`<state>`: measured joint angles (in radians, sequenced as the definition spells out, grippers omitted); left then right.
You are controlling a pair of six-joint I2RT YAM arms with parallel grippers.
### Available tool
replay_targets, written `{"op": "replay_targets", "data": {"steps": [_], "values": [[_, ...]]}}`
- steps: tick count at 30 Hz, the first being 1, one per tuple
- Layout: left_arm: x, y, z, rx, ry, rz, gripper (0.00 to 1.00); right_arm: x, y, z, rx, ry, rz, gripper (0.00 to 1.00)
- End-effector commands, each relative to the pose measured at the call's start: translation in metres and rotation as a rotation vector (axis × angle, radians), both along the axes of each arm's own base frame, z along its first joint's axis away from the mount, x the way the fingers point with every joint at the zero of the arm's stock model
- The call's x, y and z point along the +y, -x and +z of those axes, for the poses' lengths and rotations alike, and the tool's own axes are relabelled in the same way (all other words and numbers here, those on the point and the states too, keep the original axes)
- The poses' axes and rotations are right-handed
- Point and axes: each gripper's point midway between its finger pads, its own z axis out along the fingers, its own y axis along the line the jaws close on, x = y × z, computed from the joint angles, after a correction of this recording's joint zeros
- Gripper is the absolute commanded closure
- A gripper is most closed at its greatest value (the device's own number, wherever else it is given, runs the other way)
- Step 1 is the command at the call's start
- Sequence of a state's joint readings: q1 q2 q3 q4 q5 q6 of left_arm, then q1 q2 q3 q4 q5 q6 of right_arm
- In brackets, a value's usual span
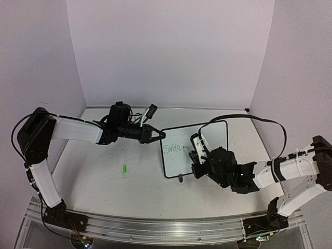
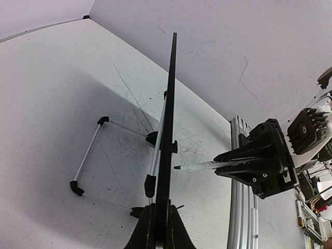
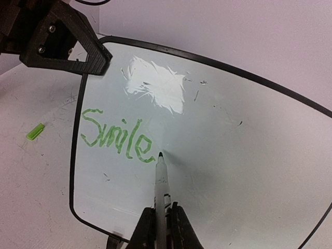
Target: Write a sentence on the whiteboard
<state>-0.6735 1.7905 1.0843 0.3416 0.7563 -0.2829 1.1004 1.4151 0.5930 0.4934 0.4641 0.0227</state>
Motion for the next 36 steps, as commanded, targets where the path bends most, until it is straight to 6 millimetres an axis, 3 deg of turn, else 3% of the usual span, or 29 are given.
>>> {"op": "replay_targets", "data": {"steps": [1,19,27,30,32,34,36], "values": [[0.003,0.003,0.005,-0.005,-0.013,0.000,1.00,0.006,-0.004,0.006,-0.009,-0.011,-0.010,1.00],[0.003,0.004,0.007,-0.010,-0.012,-0.001,1.00,0.001,-0.010,-0.008,0.021,0.034,-0.065,1.00],[0.003,0.004,0.004,-0.004,-0.016,-0.001,1.00,0.004,0.009,-0.015,0.060,0.060,-0.036,1.00],[0.003,0.004,0.003,-0.002,-0.018,0.000,1.00,0.016,0.025,0.002,0.076,-0.017,0.053,1.00],[0.003,0.004,0.002,0.000,-0.019,-0.001,1.00,0.015,0.033,0.027,0.054,-0.125,0.094,1.00],[0.003,0.004,0.002,-0.001,-0.020,0.001,1.00,0.007,0.028,0.046,0.024,-0.196,0.080,1.00],[0.003,0.004,0.002,0.000,-0.019,0.000,1.00,0.002,0.017,0.052,0.014,-0.211,0.057,1.00]]}}
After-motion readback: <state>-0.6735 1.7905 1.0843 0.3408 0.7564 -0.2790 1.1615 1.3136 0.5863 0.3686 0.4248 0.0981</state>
